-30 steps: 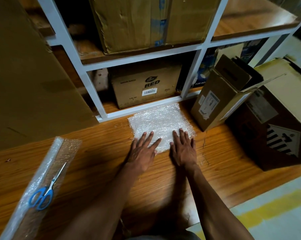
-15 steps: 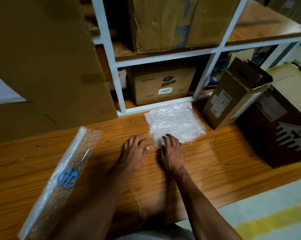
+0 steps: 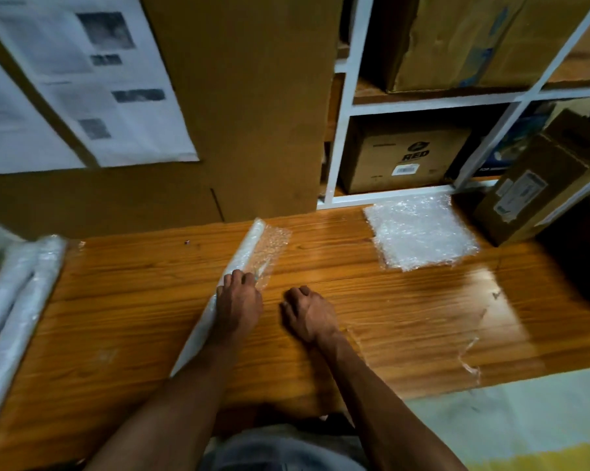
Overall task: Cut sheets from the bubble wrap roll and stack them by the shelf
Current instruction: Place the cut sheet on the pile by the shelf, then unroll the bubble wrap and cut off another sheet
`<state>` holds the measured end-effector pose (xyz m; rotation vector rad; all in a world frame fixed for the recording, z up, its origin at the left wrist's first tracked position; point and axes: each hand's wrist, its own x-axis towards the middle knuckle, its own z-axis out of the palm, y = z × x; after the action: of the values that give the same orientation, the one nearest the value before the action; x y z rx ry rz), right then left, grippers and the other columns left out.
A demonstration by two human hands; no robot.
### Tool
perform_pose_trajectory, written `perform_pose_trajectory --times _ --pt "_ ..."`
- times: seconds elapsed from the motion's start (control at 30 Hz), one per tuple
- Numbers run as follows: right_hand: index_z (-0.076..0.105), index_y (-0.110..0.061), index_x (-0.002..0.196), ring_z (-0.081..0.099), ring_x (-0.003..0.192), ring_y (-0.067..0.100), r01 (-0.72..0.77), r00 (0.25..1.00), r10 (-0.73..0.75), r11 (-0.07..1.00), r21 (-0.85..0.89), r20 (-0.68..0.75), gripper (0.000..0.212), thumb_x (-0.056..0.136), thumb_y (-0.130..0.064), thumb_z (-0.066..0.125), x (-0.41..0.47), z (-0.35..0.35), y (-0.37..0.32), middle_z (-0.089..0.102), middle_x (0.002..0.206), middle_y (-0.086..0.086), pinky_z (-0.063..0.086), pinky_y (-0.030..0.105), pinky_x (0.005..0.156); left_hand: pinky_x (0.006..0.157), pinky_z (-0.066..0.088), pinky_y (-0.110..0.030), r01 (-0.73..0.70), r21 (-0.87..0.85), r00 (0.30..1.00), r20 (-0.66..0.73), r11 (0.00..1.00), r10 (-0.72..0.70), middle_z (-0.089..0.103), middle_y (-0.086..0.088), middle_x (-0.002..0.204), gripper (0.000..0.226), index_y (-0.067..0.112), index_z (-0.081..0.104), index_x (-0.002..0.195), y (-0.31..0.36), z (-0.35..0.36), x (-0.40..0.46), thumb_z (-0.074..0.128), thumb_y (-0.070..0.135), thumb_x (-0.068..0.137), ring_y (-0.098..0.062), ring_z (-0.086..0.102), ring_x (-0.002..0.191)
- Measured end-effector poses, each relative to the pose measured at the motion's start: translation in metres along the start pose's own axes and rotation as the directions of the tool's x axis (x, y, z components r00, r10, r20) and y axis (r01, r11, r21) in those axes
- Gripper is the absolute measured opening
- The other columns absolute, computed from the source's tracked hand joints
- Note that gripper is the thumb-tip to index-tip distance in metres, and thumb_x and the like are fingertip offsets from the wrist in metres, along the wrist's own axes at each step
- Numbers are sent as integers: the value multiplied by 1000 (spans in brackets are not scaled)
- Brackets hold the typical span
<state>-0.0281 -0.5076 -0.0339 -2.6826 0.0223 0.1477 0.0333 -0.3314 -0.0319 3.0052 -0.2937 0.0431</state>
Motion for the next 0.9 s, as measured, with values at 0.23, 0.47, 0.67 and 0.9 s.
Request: perform_pose_trajectory --times 0.23,0.47,0.67,0.9 --pt "54 -17 130 62 121 36 -121 985 131 989 -89 109 53 102 -61 45 -5 34 -82 61 132 12 50 44 96 85 49 -40 26 69 996 79 997 -31 68 -5 107 41 16 65 114 -48 -3 -25 73 41 82 -28 60 106" --pt "37 -8 149 50 133 37 -249 945 279 952 -180 170 67 102 -54 50 -17 55 -121 49 146 16 49 45 100 74 52 -33 274 -160 929 298 948 -218 72 -10 113 36 15 71 113 -54 -34 -21 72 41 87 -31 69 105" --pt "51 -11 141 50 136 35 -401 899 399 915 -26 178 44 103 -33 51 -18 48 -130 51 146 14 43 41 109 54 52 -23 707 -672 705 696 222 -136 73 -14 82 21 -1 72 99 -70 -44 -23 77 15 87 -17 64 58" --pt "62 -9 108 67 94 29 -461 876 469 744 484 115 23 99 -30 61 -25 49 -132 68 100 9 42 28 65 84 62 -45 747 -665 665 747 11 -7 74 -14 113 24 5 66 117 -89 -47 -38 73 12 94 -30 74 96"
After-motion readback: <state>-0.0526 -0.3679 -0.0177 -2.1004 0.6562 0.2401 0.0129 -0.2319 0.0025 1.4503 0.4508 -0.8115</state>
